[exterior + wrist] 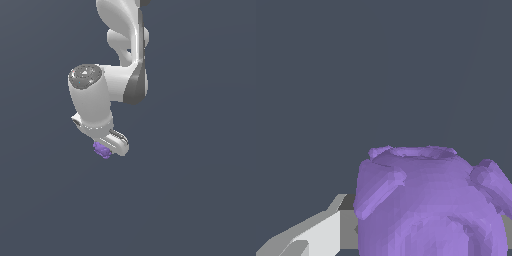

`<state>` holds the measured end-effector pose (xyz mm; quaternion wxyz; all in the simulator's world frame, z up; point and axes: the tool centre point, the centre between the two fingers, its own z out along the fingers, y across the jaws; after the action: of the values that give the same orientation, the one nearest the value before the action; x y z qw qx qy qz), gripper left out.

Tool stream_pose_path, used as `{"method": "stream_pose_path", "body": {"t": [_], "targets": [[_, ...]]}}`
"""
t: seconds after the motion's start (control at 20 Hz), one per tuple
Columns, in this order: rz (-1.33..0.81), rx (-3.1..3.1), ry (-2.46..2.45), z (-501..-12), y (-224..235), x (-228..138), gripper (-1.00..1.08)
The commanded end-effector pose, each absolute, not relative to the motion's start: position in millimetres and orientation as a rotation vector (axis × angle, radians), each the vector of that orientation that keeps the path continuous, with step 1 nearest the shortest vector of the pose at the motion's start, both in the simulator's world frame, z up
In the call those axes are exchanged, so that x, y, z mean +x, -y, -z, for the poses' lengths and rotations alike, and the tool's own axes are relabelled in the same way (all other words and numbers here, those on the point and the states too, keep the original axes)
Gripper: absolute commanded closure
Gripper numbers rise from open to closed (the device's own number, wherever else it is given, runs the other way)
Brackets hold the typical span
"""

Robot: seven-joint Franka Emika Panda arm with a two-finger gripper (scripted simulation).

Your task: Pick up the object and move it to a goal position.

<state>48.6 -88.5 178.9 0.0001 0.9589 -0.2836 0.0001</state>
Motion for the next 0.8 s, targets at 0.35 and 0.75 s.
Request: {"method": "stream_pose_path", "body": {"t": [0.35, 0.75], "targets": [[0.0, 3.012, 0.891, -278, 103, 69, 1.08], [0.0, 3.012, 0.891, -332, 111, 82, 1.08]]}}
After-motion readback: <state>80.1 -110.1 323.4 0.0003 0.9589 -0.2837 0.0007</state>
